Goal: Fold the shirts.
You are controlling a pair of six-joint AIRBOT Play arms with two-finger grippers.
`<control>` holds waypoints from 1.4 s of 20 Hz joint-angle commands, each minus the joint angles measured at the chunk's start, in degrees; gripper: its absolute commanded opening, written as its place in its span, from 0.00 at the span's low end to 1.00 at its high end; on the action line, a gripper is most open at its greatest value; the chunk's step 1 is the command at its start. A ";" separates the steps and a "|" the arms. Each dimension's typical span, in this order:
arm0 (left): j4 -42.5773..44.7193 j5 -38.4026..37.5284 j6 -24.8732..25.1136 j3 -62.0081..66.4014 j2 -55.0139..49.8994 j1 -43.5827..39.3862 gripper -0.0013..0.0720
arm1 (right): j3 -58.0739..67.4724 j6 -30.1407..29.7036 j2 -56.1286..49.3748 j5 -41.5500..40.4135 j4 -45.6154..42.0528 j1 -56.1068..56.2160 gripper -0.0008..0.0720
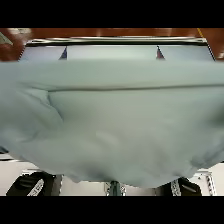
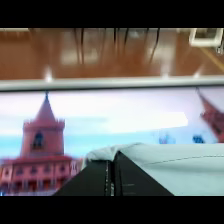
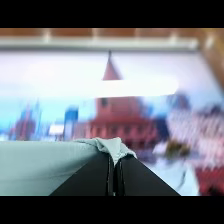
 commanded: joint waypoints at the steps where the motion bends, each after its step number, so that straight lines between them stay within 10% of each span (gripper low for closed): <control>1: 1.75 -3.96 -0.28 -11.72 -0.24 0.02 0.07 | -12.07 0.98 -1.05 9.94 0.63 0.02 0.10; 6: 2.71 8.66 -6.56 -30.69 -8.46 0.04 0.07 | -32.54 -0.37 -11.74 -8.20 2.89 8.17 0.10; 11: 0.33 28.46 -8.02 -30.51 -30.34 2.75 0.07 | -29.07 3.13 -36.04 -40.41 -0.70 22.32 0.10; 17: -16.26 40.57 -5.09 -26.73 -49.88 10.43 0.07 | -18.62 3.39 -55.84 -58.71 -1.31 23.50 0.10; 23: -24.13 58.58 -0.76 -26.64 -57.90 10.82 0.07 | -12.66 3.52 -64.61 -63.06 2.49 23.76 0.10; 28: -24.13 52.68 -0.94 -26.21 -62.73 11.26 0.07 | -12.66 3.67 -67.08 -59.39 5.35 23.76 0.10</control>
